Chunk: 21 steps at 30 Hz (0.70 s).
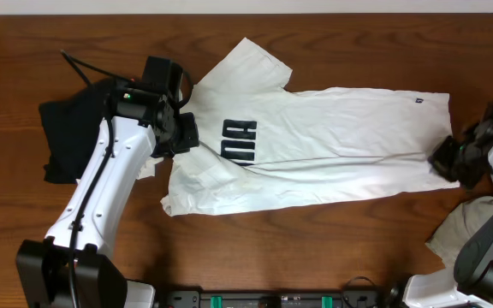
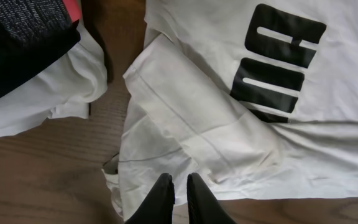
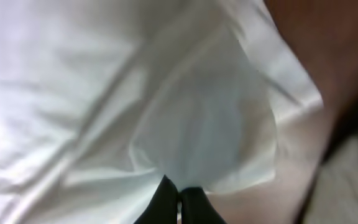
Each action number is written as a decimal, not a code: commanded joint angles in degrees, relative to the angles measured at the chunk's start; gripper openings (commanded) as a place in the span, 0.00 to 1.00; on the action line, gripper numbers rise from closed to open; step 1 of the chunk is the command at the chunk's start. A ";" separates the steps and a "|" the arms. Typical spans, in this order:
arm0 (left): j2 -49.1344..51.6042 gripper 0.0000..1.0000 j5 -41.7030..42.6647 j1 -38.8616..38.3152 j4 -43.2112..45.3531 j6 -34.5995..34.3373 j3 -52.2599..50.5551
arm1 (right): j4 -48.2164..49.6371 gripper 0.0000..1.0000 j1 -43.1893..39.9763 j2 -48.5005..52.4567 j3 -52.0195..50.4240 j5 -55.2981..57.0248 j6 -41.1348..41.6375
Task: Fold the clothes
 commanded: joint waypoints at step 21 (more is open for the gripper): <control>-0.09 0.27 -0.74 -0.02 -5.44 2.73 -0.24 | 4.46 0.56 -0.04 0.22 0.96 -5.55 0.20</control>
